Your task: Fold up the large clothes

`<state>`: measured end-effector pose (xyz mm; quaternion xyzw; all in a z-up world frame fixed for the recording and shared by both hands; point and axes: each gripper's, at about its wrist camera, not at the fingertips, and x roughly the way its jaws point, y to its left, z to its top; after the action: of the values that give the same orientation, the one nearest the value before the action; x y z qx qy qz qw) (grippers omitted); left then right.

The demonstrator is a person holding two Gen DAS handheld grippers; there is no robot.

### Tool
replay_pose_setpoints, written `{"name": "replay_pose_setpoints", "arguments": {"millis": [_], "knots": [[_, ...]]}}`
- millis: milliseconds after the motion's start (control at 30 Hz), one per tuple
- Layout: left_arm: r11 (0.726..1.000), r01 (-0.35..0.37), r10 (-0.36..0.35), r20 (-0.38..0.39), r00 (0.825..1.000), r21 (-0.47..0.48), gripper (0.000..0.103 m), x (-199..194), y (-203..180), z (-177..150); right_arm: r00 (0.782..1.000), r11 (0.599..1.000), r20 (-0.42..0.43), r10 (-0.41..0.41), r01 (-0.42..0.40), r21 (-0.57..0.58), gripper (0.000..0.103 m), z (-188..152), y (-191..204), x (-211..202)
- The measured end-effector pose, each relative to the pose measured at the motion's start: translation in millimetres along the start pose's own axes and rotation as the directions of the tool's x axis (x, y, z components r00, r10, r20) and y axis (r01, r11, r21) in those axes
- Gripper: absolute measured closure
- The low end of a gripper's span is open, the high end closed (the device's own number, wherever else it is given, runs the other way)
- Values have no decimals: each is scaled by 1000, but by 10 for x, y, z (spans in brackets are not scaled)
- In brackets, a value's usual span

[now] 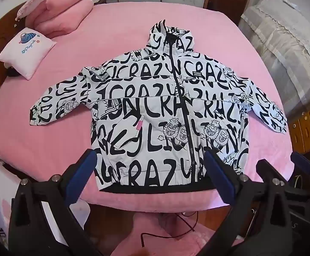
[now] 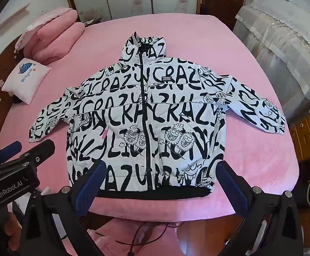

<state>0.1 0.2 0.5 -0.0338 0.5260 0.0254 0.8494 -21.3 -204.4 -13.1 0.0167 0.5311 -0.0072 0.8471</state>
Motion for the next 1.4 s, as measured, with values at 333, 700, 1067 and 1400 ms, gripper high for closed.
{"name": "replay_pose_setpoints", "arguments": {"millis": [333, 700, 1067, 1400], "knots": [[1000, -8, 8, -5, 1000, 6, 4, 0, 3, 3, 1000, 1000, -1, -8, 8, -2, 0, 27, 1, 18], [1000, -5, 6, -6, 1000, 12, 4, 39, -20, 24, 1000, 1000, -5, -18, 18, 3, 0, 7, -8, 33], [1000, -6, 6, -5, 1000, 9, 4, 42, -78, 32, 1000, 1000, -9, -20, 20, 4, 0, 1, -13, 42], [1000, -5, 5, -5, 1000, 9, 4, 50, -90, 39, 1000, 1000, -10, -24, 24, 5, 0, -6, -22, 57]]}}
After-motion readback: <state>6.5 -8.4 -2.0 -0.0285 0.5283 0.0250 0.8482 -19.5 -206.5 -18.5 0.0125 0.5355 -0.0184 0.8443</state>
